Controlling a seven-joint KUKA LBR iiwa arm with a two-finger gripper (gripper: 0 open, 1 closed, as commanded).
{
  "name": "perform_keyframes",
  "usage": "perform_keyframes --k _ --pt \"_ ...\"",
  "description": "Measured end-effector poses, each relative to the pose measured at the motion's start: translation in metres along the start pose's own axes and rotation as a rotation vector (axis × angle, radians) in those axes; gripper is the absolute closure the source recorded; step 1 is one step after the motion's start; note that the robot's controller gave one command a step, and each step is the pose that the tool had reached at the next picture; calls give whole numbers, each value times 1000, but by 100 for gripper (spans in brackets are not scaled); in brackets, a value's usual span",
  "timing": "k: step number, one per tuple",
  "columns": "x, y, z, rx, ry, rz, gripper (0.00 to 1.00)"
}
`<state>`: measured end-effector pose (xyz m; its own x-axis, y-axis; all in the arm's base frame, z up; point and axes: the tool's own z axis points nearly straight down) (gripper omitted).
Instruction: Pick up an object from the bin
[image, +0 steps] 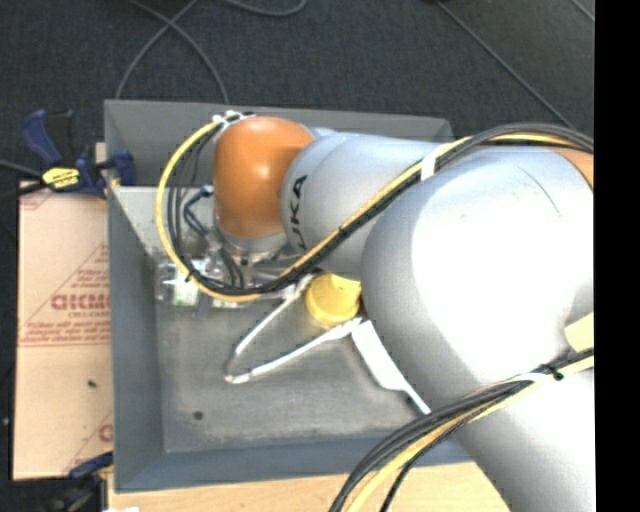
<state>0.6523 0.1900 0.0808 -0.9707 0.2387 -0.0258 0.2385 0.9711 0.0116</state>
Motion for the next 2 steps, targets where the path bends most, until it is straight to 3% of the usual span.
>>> perform_keyframes --k 1,2 --pt "0 -1 -32 2 6 2 100" --pt "-4 1 -66 -3 -4 3 100"
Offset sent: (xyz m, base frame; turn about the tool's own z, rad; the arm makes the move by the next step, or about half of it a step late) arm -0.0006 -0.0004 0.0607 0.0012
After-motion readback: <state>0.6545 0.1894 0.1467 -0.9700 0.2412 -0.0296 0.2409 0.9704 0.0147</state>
